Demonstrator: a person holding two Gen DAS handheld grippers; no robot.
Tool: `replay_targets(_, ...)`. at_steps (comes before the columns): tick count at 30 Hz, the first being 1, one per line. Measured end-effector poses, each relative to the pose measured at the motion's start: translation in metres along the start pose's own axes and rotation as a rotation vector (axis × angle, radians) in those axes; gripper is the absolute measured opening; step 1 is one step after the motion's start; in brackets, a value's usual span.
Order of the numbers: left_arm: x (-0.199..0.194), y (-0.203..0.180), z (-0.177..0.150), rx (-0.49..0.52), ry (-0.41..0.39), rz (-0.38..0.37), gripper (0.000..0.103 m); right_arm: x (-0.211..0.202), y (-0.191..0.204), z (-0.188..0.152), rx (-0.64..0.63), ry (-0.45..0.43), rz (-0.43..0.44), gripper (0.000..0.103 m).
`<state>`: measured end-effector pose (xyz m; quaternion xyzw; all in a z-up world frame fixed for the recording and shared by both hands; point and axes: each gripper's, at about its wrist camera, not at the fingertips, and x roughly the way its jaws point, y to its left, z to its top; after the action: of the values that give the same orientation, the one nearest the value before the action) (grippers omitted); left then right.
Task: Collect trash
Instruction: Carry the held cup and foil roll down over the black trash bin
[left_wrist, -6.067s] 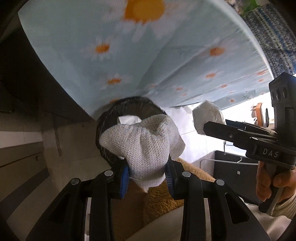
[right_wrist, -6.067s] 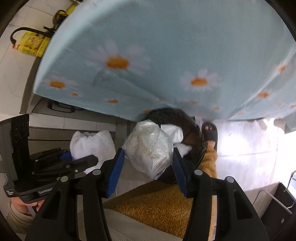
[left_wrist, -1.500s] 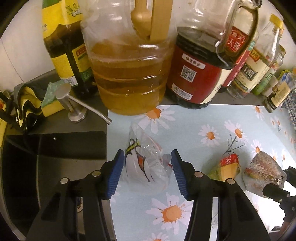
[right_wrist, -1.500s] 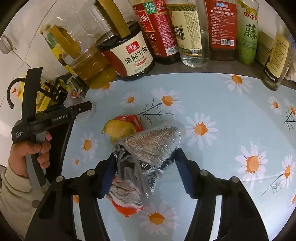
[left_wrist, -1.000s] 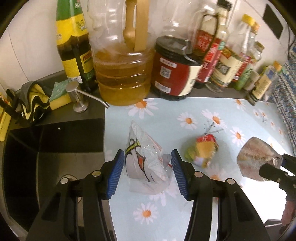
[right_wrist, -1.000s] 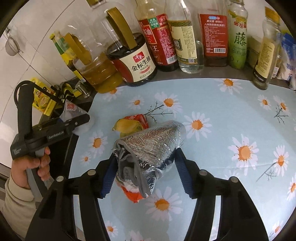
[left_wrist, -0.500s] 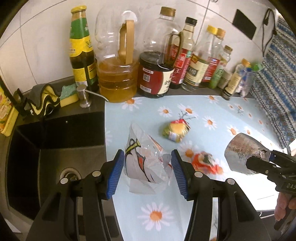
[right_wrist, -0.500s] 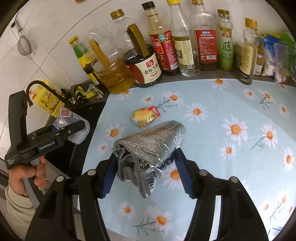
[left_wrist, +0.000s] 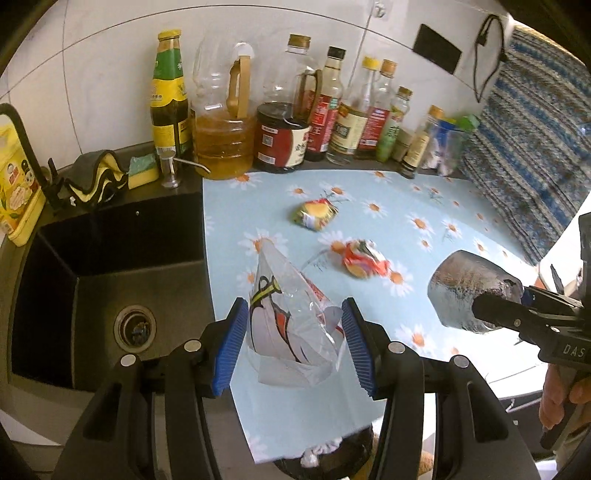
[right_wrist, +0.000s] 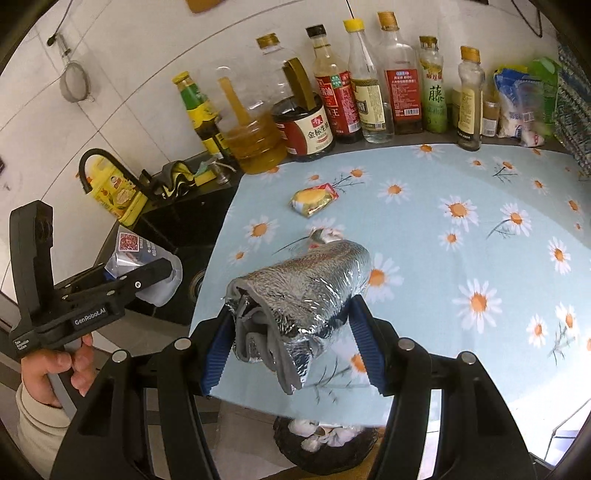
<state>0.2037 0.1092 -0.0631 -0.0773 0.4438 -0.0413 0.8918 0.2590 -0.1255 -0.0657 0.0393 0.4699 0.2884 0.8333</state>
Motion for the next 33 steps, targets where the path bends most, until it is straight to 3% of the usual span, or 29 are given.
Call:
replay_targets(15,-0.020,-0.006,-0.081,-0.037,0.037,-0.103,0.050,-0.027,0.027,-0.079,0.061,0.070,0.049,0.061)
replay_targets(33,0.010,-0.021,-0.164,-0.118,0.193,-0.176,0.050,0.014,-0.003,-0.157,0.163,0.248,0.074,0.062)
